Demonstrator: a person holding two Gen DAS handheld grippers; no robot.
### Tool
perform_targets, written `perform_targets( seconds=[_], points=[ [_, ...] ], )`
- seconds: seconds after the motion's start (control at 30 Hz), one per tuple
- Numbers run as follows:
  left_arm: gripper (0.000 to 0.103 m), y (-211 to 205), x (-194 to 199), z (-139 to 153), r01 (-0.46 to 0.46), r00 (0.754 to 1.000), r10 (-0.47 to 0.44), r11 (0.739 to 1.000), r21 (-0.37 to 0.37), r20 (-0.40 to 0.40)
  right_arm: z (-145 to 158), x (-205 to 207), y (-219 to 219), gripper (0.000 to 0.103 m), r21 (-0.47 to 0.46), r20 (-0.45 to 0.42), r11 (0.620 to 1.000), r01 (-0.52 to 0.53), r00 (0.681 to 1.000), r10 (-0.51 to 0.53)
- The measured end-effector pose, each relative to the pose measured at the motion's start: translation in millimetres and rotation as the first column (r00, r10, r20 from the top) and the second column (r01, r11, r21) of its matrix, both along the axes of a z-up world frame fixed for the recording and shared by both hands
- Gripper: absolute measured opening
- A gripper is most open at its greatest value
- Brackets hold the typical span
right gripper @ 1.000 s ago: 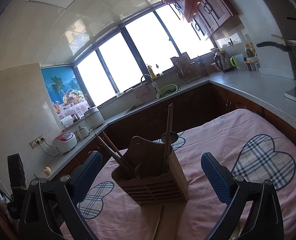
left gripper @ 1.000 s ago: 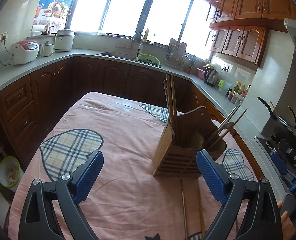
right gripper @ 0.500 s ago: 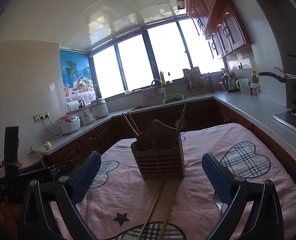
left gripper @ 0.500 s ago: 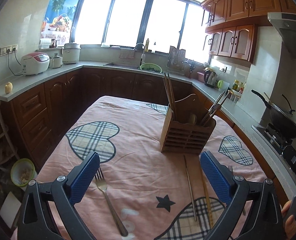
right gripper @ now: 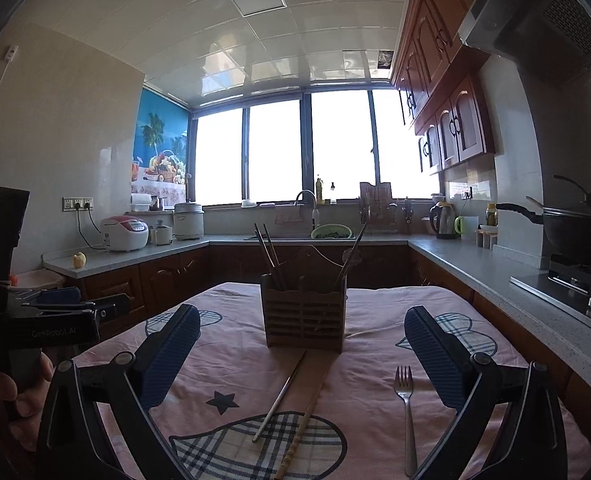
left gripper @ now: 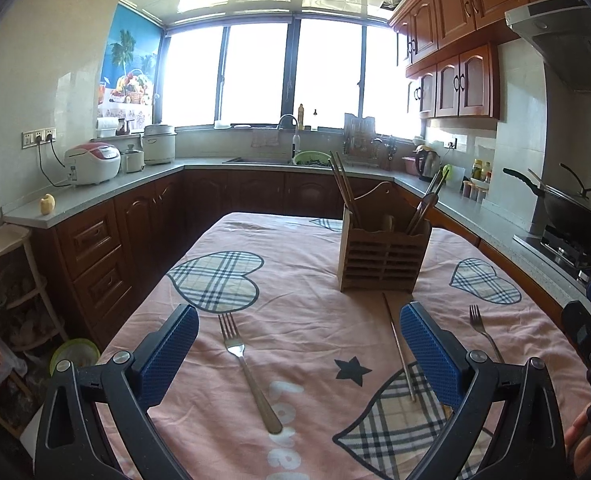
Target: Organize utensils
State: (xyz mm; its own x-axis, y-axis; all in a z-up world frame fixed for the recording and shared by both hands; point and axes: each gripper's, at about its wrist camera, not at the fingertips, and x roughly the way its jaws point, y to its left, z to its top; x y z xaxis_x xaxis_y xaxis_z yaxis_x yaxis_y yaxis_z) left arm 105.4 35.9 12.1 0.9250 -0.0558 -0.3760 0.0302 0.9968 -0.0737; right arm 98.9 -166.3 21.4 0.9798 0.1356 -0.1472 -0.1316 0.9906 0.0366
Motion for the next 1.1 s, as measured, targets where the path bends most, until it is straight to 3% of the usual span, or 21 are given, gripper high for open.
perform_targets(
  seconds=[0.5,1.1],
  points=[
    [0.102,-10,-14,-21,-0.027,1.000,0.027,0.999,0.045,-0.001,-44,-8,-16,0.103,0.050,-0.089,0.998,0.041,0.995,-0.036],
    [0.102,-5,-19,-27,-0.031,1.000,0.031,0.999,0.044,0.003,-46,-8,-12,0.103,0.045,-0.093,0.998,0.033,0.995,-0.029]
  ],
)
